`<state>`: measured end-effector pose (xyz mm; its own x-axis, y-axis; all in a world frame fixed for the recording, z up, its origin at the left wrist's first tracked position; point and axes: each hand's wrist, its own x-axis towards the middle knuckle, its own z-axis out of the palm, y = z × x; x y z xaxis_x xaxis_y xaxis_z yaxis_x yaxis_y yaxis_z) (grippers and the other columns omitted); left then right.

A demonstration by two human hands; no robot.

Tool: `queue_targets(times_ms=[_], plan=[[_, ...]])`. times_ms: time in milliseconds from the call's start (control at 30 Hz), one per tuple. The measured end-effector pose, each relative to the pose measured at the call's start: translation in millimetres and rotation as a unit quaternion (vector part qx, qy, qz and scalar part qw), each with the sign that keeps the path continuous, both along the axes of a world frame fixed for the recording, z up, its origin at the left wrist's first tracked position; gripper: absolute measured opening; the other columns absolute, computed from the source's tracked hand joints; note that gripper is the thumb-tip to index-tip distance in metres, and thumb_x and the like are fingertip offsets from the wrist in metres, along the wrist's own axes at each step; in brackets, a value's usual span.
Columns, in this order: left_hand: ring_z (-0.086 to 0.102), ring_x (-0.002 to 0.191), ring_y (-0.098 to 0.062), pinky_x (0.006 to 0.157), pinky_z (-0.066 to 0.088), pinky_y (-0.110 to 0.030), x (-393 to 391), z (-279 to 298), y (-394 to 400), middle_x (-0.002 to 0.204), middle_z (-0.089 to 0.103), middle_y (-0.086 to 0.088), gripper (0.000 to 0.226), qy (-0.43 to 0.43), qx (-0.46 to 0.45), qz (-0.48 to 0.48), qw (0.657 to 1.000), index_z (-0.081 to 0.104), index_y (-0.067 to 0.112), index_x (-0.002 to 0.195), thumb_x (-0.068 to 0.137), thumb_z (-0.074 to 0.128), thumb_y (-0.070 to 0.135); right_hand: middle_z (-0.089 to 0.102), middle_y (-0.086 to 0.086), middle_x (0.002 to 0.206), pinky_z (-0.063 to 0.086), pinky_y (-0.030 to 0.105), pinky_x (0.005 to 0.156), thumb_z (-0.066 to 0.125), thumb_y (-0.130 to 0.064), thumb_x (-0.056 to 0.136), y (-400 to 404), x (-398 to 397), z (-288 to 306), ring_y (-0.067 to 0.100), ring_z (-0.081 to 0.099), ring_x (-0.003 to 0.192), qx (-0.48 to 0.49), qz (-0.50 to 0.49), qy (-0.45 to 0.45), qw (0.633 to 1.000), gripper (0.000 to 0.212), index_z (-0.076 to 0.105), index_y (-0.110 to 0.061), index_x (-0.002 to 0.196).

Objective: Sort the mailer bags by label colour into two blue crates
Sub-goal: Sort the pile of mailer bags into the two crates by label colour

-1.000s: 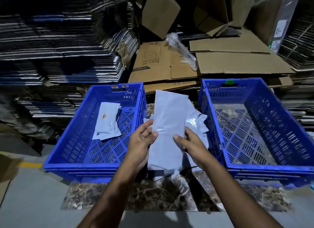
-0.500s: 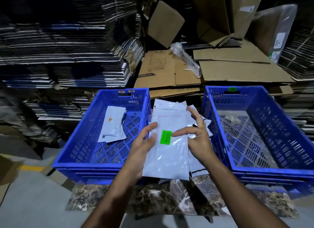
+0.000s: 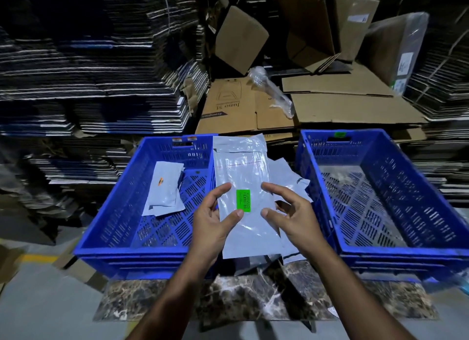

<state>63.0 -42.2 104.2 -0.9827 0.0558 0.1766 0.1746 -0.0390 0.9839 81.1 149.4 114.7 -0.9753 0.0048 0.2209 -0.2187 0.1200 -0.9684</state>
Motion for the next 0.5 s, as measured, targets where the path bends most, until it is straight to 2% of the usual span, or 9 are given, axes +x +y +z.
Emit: queue_targets(times_ms=[100, 167, 267, 333, 400, 467, 500], plan=[[0.042, 0.123, 0.020, 0.092, 0.034, 0.002, -6, -2, -3, 0.131, 0.057, 0.024, 0.055, 0.006, -0.005, -0.009, 1.000, 0.058, 0.021, 0.129, 0.082, 0.073, -0.004, 0.058, -0.022, 0.135, 0.044, 0.020, 0.099, 0.074, -0.015, 0.088, -3, 1, -2, -0.001, 0.048, 0.131, 0.026, 0.020, 0.000, 0.999, 0.051, 0.058, -0.034, 0.133], [0.042, 0.122, 0.022, 0.091, 0.035, 0.001, -15, -6, -5, 0.130, 0.056, 0.029, 0.055, 0.008, -0.014, -0.025, 1.000, 0.057, 0.022, 0.128, 0.082, 0.073, -0.003, 0.055, -0.027, 0.135, 0.042, 0.014, 0.095, 0.076, -0.019, 0.086, -6, 0, -5, -0.004, 0.043, 0.133, 0.062, 0.012, -0.004, 0.998, 0.054, 0.057, -0.038, 0.133], [0.041, 0.118, 0.025, 0.090, 0.038, 0.000, -28, -10, -3, 0.134, 0.051, 0.030, 0.057, 0.001, -0.027, -0.065, 0.998, 0.053, 0.025, 0.132, 0.084, 0.073, 0.002, 0.053, -0.030, 0.136, 0.040, 0.020, 0.097, 0.076, -0.018, 0.086, -7, -4, -11, -0.007, 0.040, 0.134, 0.085, -0.034, -0.008, 0.996, 0.057, 0.055, -0.041, 0.134], [0.049, 0.118, 0.017, 0.085, 0.046, -0.008, -39, -14, 2, 0.139, 0.049, 0.021, 0.056, -0.021, -0.024, -0.089, 0.996, 0.048, 0.027, 0.137, 0.087, 0.070, 0.016, 0.050, -0.030, 0.138, 0.038, 0.025, 0.100, 0.074, -0.018, 0.089, -2, -6, -14, -0.008, 0.038, 0.134, 0.093, -0.067, -0.009, 0.993, 0.056, 0.052, -0.040, 0.136], [0.055, 0.119, 0.002, 0.088, 0.052, -0.024, -52, -22, 11, 0.140, 0.049, 0.016, 0.059, -0.046, -0.051, -0.103, 0.992, 0.041, 0.033, 0.141, 0.087, 0.065, 0.035, 0.048, -0.031, 0.140, 0.036, 0.029, 0.106, 0.071, -0.018, 0.091, 14, -9, -16, -0.008, 0.036, 0.136, 0.103, -0.095, -0.019, 0.990, 0.056, 0.049, -0.040, 0.138], [0.054, 0.120, -0.002, 0.094, 0.052, -0.036, -65, -30, 24, 0.142, 0.047, 0.017, 0.056, -0.060, -0.096, -0.117, 0.987, 0.038, 0.037, 0.143, 0.092, 0.060, 0.040, 0.046, -0.030, 0.142, 0.035, 0.032, 0.110, 0.070, -0.015, 0.091, 38, -14, -16, -0.008, 0.035, 0.137, 0.104, -0.121, -0.028, 0.987, 0.058, 0.047, -0.037, 0.140], [0.054, 0.120, -0.003, 0.094, 0.052, -0.038, -71, -34, 34, 0.141, 0.047, 0.018, 0.053, -0.059, -0.116, -0.124, 0.984, 0.038, 0.038, 0.143, 0.094, 0.060, 0.036, 0.047, -0.029, 0.142, 0.035, 0.033, 0.112, 0.069, -0.012, 0.091, 53, -18, -16, -0.008, 0.036, 0.136, 0.102, -0.135, -0.028, 0.985, 0.058, 0.047, -0.034, 0.140]])
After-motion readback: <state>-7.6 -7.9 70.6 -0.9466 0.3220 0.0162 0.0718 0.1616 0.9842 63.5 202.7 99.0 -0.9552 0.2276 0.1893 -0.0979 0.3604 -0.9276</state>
